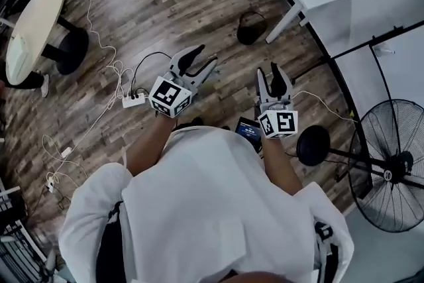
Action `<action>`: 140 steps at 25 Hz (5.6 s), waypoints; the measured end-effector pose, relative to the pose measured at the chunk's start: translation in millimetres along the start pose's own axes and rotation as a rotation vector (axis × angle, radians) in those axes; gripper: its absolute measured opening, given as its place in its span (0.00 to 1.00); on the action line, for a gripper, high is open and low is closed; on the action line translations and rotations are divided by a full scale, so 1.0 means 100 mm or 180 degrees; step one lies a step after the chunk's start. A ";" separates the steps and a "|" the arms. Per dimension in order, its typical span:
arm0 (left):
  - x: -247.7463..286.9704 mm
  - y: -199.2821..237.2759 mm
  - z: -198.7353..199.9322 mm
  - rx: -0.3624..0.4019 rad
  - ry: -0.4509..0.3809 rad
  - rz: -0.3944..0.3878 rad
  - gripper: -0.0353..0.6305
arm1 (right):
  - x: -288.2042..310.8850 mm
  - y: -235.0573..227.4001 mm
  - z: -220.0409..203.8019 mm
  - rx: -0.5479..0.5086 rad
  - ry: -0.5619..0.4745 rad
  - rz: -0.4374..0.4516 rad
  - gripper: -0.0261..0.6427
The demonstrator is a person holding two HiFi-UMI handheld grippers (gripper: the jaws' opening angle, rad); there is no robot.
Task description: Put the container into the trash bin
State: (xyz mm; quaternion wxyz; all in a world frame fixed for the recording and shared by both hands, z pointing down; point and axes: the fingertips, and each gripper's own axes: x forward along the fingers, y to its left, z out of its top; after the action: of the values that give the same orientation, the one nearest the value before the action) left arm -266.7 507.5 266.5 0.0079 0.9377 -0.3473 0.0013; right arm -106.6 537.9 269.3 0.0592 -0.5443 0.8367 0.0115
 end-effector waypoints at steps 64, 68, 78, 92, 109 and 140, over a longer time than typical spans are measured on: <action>4.17 1.73 -0.33 -0.0292 0.0095 -0.0337 0.34 | 2.45 -3.60 -0.38 -0.0106 0.0404 -0.0330 0.22; 4.54 1.98 -0.42 -0.0342 0.0148 -0.0247 0.33 | 2.70 -4.09 -0.50 -0.0020 0.0486 -0.0373 0.22; 5.97 2.44 -0.46 -0.0312 0.0202 0.0117 0.33 | 3.64 -5.79 -0.72 0.0170 0.0541 -0.0188 0.22; 7.10 2.90 -0.51 -0.0260 0.0423 0.0784 0.33 | 4.79 -7.68 -1.16 0.0570 0.0867 0.0096 0.22; 6.78 3.33 -0.80 -0.0573 0.0902 0.1451 0.33 | 5.52 -8.50 -2.49 0.1167 0.2464 -0.0154 0.30; 6.26 3.20 -0.87 -0.0361 0.0569 0.1648 0.33 | 5.54 -8.15 -2.12 0.1454 0.1687 -0.0168 0.10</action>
State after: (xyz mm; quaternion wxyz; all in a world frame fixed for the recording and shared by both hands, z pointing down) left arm -0.1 -141.6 362.5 0.0903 0.8120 -0.5727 0.0665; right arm 396.5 -315.7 454.7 -0.0395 -0.5226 0.7896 -0.3192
